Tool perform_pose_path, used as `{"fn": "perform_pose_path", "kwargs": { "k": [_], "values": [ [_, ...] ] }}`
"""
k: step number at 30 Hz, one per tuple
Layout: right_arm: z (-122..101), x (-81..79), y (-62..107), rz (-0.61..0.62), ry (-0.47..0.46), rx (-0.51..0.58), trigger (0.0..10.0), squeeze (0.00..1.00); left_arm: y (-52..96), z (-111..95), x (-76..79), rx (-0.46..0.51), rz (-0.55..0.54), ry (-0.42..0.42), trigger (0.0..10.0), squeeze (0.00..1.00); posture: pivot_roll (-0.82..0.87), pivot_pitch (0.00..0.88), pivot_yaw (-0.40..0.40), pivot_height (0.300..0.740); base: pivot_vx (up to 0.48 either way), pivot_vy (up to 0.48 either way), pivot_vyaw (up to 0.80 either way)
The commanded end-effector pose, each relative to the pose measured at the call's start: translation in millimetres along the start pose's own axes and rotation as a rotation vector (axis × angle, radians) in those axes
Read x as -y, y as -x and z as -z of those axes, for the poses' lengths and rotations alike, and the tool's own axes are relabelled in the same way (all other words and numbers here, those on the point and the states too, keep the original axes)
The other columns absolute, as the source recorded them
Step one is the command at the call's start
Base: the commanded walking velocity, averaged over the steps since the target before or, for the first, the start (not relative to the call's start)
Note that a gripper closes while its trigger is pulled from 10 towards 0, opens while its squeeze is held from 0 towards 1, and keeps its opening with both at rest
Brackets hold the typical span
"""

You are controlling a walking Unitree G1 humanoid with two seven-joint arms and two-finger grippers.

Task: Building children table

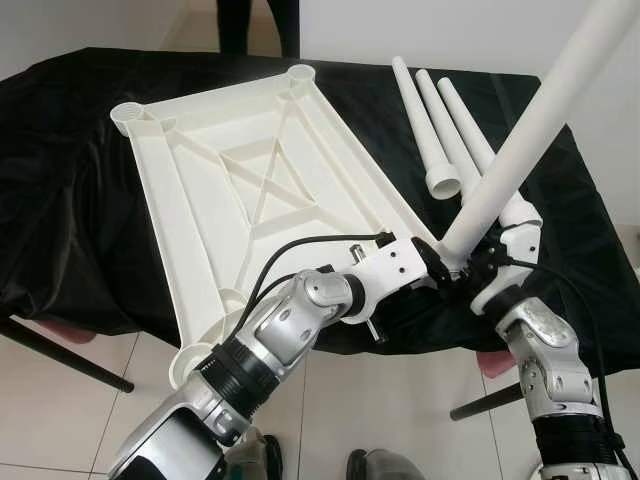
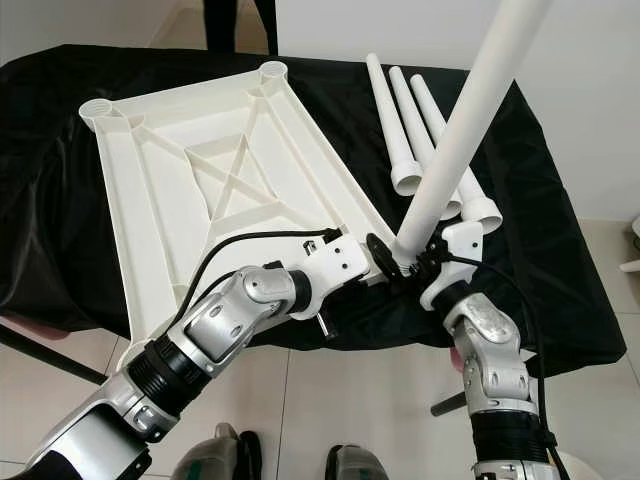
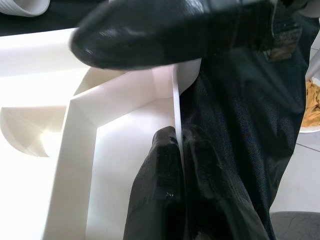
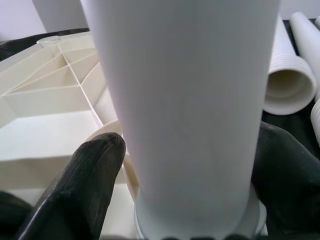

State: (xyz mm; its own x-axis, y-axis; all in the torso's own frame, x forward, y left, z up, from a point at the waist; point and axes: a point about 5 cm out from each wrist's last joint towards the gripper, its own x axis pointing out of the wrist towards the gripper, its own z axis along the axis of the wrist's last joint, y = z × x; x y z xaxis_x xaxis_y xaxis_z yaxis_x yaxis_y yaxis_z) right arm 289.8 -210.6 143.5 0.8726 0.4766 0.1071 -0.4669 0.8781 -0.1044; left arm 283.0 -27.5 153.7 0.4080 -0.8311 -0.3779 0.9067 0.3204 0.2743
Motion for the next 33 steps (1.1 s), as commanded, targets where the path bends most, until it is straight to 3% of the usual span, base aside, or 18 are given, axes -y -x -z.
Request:
{"fn": "perform_pose_path", "kwargs": {
  "k": [1,14,15,16,18,19,32,33],
  "values": [
    [4.0,2.1,1.6,-0.014,0.002,-0.011,10.0,0.0,-2.0,11.0,6.2,-0.06,0.082,0.002,10.0,0.0,-0.06,0.108,0.033,0.74,0.0,0.0,0.0],
    [21.0,16.7,-0.2,-0.068,0.044,-0.059,10.0,0.0,0.3,10.2,3.2,-0.061,0.072,-0.001,10.0,0.0,-0.05,0.111,0.041,0.74,0.0,0.0,0.0],
    [21.5,16.8,-0.2,-0.066,0.044,-0.06,7.4,0.0,0.3,10.0,2.7,-0.061,0.069,0.0,10.0,0.0,-0.05,0.111,0.041,0.74,0.0,0.0,0.0],
    [22.3,17.0,-0.1,-0.063,0.046,-0.064,3.9,0.0,0.3,9.9,2.3,-0.061,0.068,0.001,10.0,0.0,-0.05,0.111,0.041,0.74,0.0,0.0,0.0],
    [23.1,17.1,-0.1,-0.059,0.047,-0.068,3.9,0.0,0.4,9.7,1.8,-0.06,0.066,0.001,10.0,0.0,-0.05,0.111,0.041,0.74,0.0,0.0,0.0],
    [23.5,17.1,0.0,-0.059,0.038,-0.063,0.0,0.0,0.3,9.7,1.9,-0.06,0.066,0.001,10.0,0.0,-0.05,0.109,0.04,0.74,0.0,0.0,0.0],
    [24.7,13.4,0.0,-0.037,-0.024,-0.011,0.0,0.0,-0.3,9.0,2.0,-0.059,0.066,-0.003,10.0,0.0,-0.05,0.107,0.032,0.74,0.0,0.0,0.0],
    [24.2,7.6,-2.7,-0.006,-0.038,-0.009,6.5,0.0,0.0,9.3,1.8,-0.06,0.061,-0.001,10.0,0.0,-0.05,0.106,0.029,0.74,0.0,0.0,0.0]
  ]
}}
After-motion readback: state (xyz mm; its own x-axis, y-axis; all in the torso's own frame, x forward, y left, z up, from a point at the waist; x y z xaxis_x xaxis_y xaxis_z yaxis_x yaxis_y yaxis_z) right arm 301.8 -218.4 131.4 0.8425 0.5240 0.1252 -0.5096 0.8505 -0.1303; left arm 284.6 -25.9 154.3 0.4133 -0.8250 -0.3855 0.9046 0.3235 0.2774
